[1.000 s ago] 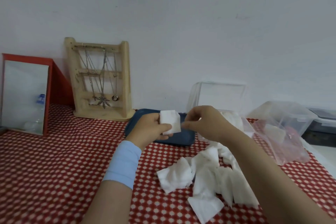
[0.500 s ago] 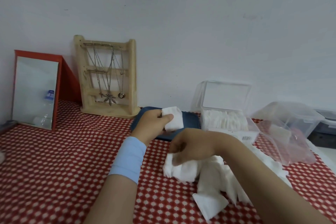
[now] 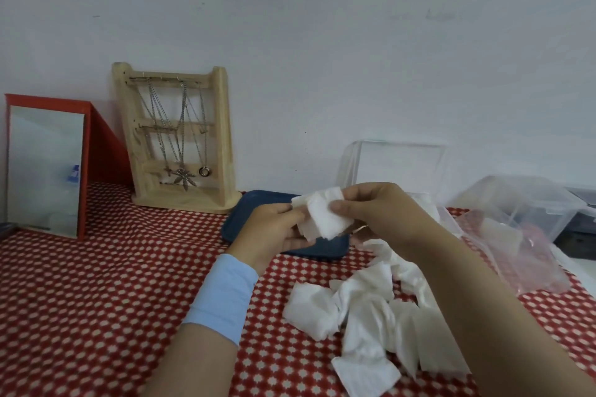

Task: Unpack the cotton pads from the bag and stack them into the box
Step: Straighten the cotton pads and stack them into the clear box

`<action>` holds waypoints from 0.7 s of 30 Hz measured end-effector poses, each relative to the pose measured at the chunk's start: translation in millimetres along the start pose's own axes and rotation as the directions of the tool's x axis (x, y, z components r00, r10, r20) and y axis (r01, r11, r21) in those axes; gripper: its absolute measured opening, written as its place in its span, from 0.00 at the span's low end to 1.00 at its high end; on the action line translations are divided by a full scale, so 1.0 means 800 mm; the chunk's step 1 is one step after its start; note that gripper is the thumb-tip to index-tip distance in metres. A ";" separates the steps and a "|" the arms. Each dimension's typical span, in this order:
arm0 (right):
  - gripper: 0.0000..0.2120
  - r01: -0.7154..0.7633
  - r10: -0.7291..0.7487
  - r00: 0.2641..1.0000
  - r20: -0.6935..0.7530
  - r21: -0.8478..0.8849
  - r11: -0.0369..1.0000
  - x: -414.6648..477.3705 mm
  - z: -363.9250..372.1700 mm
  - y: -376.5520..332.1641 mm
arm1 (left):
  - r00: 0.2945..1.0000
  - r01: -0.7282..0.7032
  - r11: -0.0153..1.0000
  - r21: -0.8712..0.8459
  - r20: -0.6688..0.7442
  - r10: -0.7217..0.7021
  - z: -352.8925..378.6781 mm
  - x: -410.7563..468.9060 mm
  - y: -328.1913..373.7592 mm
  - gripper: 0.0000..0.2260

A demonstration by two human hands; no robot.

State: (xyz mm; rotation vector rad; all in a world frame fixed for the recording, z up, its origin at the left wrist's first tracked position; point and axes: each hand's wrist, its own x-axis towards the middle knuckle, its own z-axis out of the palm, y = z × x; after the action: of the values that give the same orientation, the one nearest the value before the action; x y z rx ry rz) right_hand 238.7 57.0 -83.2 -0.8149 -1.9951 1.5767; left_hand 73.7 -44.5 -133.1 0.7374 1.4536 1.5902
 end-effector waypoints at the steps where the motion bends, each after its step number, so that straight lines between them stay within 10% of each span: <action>1: 0.06 0.000 0.000 1.000 0.008 0.007 1.000 -0.001 0.002 0.001 | 1.000 0.016 1.000 -0.024 0.027 -0.015 0.003 -0.001 0.000 0.10; 13: 0.05 0.003 -0.045 0.975 -0.217 -0.190 0.982 0.012 0.023 0.015 | 0.978 0.144 0.980 -0.137 0.173 -0.119 0.009 -0.006 0.011 0.23; 21: 0.19 -0.042 -0.193 0.933 -0.302 -0.627 0.778 0.006 0.028 0.015 | 0.999 -0.002 1.000 0.001 -0.045 0.002 -0.018 0.000 0.008 0.09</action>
State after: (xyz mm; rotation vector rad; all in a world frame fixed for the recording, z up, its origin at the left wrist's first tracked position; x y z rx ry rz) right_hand 222.0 47.3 -100.3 -1.1434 -2.2443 0.6178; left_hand 59.7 -51.1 -129.1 0.7080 1.4860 1.6167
